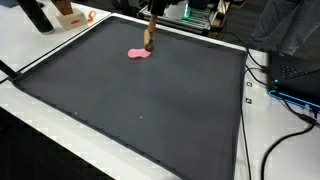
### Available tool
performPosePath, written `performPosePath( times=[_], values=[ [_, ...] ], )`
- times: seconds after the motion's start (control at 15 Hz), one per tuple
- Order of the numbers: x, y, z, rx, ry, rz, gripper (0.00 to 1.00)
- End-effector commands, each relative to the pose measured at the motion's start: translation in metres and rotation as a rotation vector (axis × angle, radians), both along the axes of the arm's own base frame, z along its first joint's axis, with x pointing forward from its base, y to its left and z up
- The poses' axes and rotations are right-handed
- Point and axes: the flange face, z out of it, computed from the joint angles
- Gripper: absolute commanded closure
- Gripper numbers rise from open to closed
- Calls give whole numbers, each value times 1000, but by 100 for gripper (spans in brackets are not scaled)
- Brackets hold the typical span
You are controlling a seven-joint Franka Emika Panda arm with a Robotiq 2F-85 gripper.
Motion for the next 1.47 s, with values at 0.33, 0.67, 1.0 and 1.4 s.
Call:
performPosePath(
  times=[0.33, 0.67, 1.0, 1.4],
  values=[
    [-15, -28, 103, 56, 47, 49, 76],
    [-14, -33, 133, -38, 54, 246, 76],
    [-8, -31, 132, -30, 69, 330, 51],
    [-8, -31, 135, -32, 76, 374, 51]
  ],
)
